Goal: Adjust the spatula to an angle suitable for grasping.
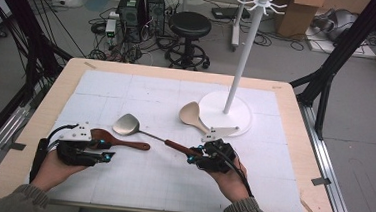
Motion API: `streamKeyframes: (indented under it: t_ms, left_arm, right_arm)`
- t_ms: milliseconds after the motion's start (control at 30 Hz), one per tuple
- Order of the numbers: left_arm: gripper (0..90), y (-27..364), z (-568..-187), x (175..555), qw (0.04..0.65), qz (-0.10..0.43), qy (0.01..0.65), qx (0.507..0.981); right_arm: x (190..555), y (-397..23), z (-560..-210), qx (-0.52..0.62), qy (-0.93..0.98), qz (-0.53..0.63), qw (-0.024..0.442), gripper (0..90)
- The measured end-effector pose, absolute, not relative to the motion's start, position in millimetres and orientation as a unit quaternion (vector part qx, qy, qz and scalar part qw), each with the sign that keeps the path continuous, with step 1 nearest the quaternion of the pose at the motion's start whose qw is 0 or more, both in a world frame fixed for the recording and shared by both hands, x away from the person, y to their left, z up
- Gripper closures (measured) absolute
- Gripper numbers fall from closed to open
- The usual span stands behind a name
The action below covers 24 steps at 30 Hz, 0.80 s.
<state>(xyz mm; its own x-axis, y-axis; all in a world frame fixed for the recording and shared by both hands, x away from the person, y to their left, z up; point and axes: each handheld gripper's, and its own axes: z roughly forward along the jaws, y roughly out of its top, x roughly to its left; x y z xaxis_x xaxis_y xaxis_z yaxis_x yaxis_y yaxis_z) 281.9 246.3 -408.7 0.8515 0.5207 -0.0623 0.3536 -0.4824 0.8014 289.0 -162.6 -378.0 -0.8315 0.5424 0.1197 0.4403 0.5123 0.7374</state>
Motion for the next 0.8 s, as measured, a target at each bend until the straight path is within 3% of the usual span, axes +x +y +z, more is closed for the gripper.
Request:
streamKeyframes:
  t_ms: [800]
  left_arm:
    - [59.9, 220, -400, 293, 0.46, 0.076, 0.23, 0.854]
  right_arm:
    - [286, -166, -365, 0.279, 0.863, 0.416, 0.07, 72.3]
